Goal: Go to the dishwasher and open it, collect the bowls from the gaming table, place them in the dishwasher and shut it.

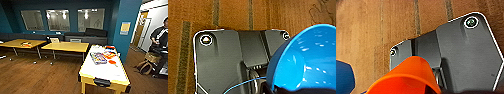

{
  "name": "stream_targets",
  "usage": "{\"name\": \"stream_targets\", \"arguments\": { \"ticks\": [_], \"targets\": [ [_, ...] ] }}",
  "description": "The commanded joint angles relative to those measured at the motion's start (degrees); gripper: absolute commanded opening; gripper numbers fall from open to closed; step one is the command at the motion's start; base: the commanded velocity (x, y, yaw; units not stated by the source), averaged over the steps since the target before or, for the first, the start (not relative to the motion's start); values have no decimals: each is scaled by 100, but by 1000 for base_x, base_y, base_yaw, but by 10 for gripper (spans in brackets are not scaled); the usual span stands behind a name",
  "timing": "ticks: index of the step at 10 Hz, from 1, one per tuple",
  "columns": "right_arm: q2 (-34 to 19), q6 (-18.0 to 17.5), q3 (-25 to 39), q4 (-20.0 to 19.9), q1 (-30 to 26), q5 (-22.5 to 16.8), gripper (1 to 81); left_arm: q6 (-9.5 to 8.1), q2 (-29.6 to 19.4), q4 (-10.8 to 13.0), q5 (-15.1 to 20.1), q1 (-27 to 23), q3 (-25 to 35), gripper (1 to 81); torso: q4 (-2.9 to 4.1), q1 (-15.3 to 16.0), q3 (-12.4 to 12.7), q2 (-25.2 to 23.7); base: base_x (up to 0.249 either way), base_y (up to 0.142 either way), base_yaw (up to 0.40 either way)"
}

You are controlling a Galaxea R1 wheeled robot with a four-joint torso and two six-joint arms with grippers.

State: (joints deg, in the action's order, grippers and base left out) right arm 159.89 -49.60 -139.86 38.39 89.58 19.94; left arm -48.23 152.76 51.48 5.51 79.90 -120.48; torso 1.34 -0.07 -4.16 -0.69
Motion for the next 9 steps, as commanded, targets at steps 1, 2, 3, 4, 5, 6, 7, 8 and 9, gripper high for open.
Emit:
{"name": "stream_targets", "arguments": {
  "ticks": [1,2,3,4,5,6,7,8,9],
  "targets": [
    [89,-14,-198,292,-198,-193,10,77,193,143,11,-224,-397,10,0,7,0,0,0,0,0],
    [151,-14,-286,344,-164,-201,10,94,281,161,11,-180,-538,10,0,7,0,0,0,0,0],
    [212,-14,-339,415,-137,-201,10,103,361,161,3,-137,-695,10,0,7,0,0,0,0,0],
    [256,-14,-339,556,-67,-193,10,156,448,204,-6,-84,-854,10,0,7,0,0,0,0,0],
    [256,-23,-278,652,-14,-175,10,164,510,240,-164,-31,-1056,10,0,7,0,0,0,0,0],
    [230,-32,-225,670,4,-175,10,200,563,257,-435,22,-1310,10,0,7,0,0,0,0,0],
    [204,-49,-268,652,13,-175,10,208,633,266,-586,83,-1539,10,0,7,0,0,0,0,0],
    [107,-58,-225,652,39,-175,10,208,686,275,-691,145,-1715,10,0,7,0,0,0,0,0],
    [2,-67,-181,661,109,-175,10,208,642,275,-910,215,-1795,10,0,7,0,0,0,0,0]
  ]
}}
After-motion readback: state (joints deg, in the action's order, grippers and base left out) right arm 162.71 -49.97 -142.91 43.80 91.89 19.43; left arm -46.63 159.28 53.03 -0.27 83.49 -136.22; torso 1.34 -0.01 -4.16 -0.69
